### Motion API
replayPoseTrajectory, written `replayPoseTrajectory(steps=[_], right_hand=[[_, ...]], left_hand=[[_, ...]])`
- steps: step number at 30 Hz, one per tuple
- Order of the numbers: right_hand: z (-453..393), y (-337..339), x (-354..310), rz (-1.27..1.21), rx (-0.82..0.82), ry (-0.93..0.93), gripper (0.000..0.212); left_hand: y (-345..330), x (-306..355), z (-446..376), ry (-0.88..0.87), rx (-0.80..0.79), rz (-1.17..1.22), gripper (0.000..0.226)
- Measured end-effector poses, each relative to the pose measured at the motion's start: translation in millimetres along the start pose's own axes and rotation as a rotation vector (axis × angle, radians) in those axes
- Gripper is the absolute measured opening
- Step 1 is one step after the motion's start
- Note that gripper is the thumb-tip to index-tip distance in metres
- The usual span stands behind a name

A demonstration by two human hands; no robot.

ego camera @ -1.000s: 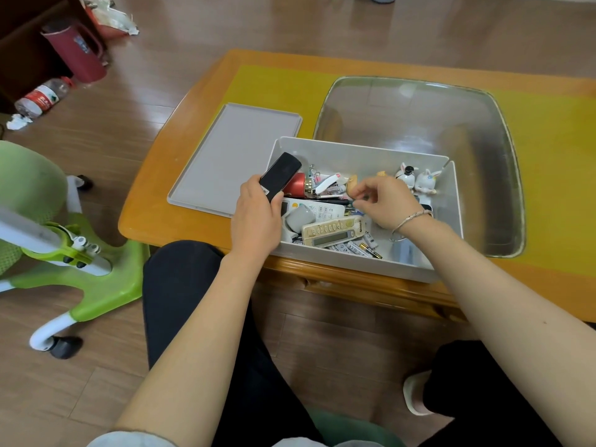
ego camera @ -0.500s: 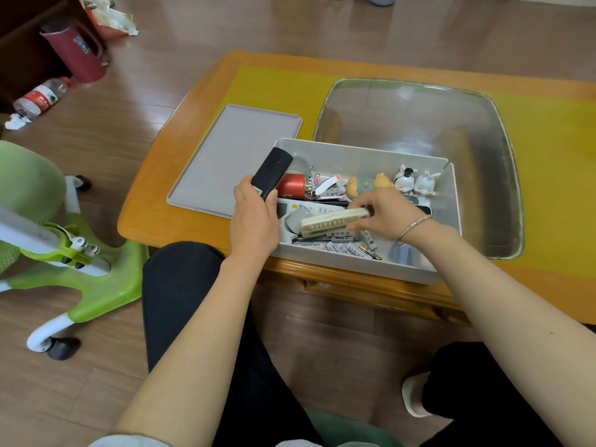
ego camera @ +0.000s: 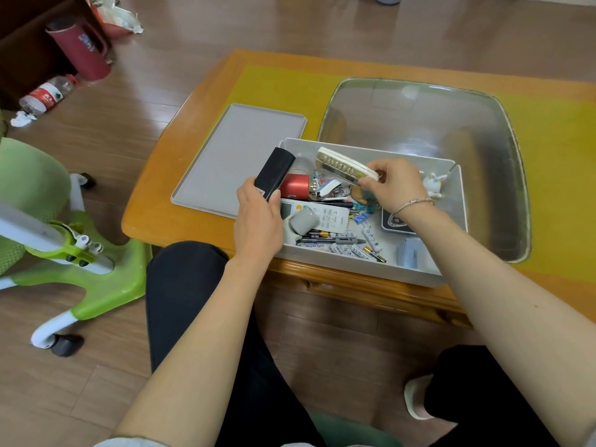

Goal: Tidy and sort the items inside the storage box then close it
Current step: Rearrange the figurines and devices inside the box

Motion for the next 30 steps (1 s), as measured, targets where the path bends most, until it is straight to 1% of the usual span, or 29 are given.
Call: replayPoseTrajectory(steps=[5, 8, 10, 13, 15, 22, 24, 27, 28, 30], right_hand=[[2.4, -0.3, 4.1, -0.011, 0.007, -0.014, 0.012], [4.5, 3.6, 6.2, -0.061, 0.024, -0.033, 0.011], [7.0, 6.8, 8.3, -0.088, 0.037, -0.046, 0.011], [10.3, 10.7, 10.9, -0.097, 0.033, -0.043, 0.014], [11.8, 10.0, 11.1, -0.081, 0.012, -0.035, 0.015], [10.5, 8.7, 3.2, -0.102, 0.026, -0.017, 0.017], [10.5, 6.6, -1.4, -0.109, 0.027, -0.004, 0.016], [12.1, 5.8, -0.8, -0.110, 0.028, -0.007, 0.015], [12.8, 6.7, 0.8, -0.106, 0.029, -0.011, 0.016], [14.3, 10.2, 4.4, -0.096, 0.034, -0.013, 0.017]], left_hand=[[1.9, 2.0, 0.3, -0.006, 0.014, 0.006, 0.046], [2.9, 5.0, -2.4, -0.060, -0.025, 0.026, 0.045], [3.4, 9.3, -4.2, -0.161, -0.100, 0.017, 0.045], [0.4, 14.9, -4.8, -0.329, -0.260, -0.090, 0.049], [-3.0, 15.6, -3.7, -0.388, -0.344, -0.162, 0.049], [-5.6, 6.3, -6.7, -0.315, -0.472, -0.152, 0.046], [-5.9, 6.7, -6.4, -0.326, -0.480, -0.170, 0.047], [-8.2, 9.3, -6.4, -0.351, -0.464, -0.206, 0.057], [-8.6, 11.0, -7.7, -0.349, -0.441, -0.206, 0.058], [-8.3, 16.0, -12.7, -0.361, -0.354, -0.224, 0.054]])
Point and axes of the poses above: each hand's wrist, its own z-axis away from the middle knuckle, its own y-axis out of the back of the hand, x = y × z, the point moved 6 cm from there along -z, towards the middle knuckle, and after that the axes turned 15 degrees about x, right-handed, at the moved point
